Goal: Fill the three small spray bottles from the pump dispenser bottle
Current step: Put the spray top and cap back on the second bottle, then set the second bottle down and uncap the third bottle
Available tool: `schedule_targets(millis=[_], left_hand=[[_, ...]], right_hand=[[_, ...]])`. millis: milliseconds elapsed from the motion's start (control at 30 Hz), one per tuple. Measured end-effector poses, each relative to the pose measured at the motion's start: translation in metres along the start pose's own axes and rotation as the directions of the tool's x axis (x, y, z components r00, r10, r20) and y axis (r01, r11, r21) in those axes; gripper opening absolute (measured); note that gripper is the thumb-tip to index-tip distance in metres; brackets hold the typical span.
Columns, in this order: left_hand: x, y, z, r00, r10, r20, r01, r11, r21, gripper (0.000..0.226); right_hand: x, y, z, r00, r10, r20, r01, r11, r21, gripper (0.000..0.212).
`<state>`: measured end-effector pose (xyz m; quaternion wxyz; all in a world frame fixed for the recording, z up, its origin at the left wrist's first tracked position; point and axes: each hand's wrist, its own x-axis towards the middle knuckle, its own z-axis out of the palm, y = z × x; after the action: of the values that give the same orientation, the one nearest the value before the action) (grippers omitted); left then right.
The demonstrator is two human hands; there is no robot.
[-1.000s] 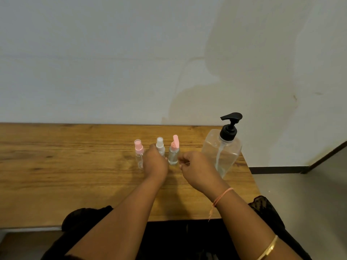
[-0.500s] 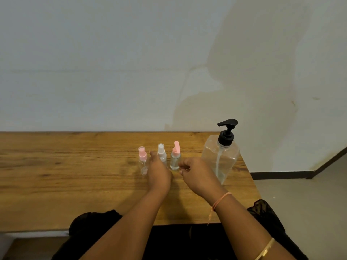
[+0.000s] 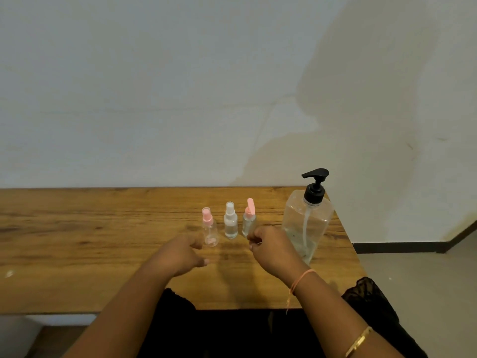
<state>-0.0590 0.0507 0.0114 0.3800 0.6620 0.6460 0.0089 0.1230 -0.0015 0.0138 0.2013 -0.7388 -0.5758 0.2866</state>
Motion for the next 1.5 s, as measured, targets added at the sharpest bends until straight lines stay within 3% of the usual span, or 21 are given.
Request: schedule_targets(millis=[233, 400, 600, 767, 967, 1167, 1333, 1500], left_hand=[[0.024, -0.005, -0.008, 0.987, 0.039, -0.156, -0.077, 0.965, -0.251, 0.080], [0.041, -0.002, 0.000, 0.978, 0.077, -0.194, -0.140, 0.931, -0.337, 0.082], [0.051, 0.001, 0.008, 0.960, 0.139, -0.244, -0.198, 0.950, -0.241, 0.059], [0.045, 0.001, 0.004, 0.965, 0.165, -0.206, -0.205, 0.959, -0.194, 0.048], [0.003, 0.021, 0.004, 0.949, 0.218, -0.229, -0.261, 0.949, -0.175, 0.032], [-0.031, 0.053, 0.037, 0.937, 0.218, -0.275, -0.295, 0.913, -0.282, 0.029], [-0.033, 0.051, 0.051, 0.930, 0.227, -0.289, -0.313, 0.900, -0.304, 0.046], [-0.036, 0.053, 0.051, 0.898, 0.292, -0.329, -0.361, 0.916, -0.172, 0.037]], right_hand=[[0.005, -0.001, 0.005, 0.999, 0.015, 0.035, -0.014, 1.000, -0.006, 0.030], [0.006, 0.001, 0.001, 1.000, 0.003, 0.013, -0.003, 1.000, 0.005, 0.031], [0.007, 0.001, -0.002, 1.000, -0.016, -0.021, 0.017, 0.999, 0.034, 0.029], [0.006, 0.000, 0.000, 0.998, -0.038, -0.048, 0.042, 0.996, 0.085, 0.025], [-0.006, -0.015, -0.002, 0.981, -0.104, -0.163, 0.160, 0.912, 0.379, 0.043], [-0.014, -0.017, -0.006, 0.944, -0.169, -0.285, 0.216, 0.966, 0.143, 0.031], [-0.018, -0.003, -0.012, 0.956, -0.122, -0.268, 0.170, 0.972, 0.165, 0.029], [-0.021, 0.001, -0.004, 0.951, -0.072, -0.300, 0.137, 0.970, 0.203, 0.031]])
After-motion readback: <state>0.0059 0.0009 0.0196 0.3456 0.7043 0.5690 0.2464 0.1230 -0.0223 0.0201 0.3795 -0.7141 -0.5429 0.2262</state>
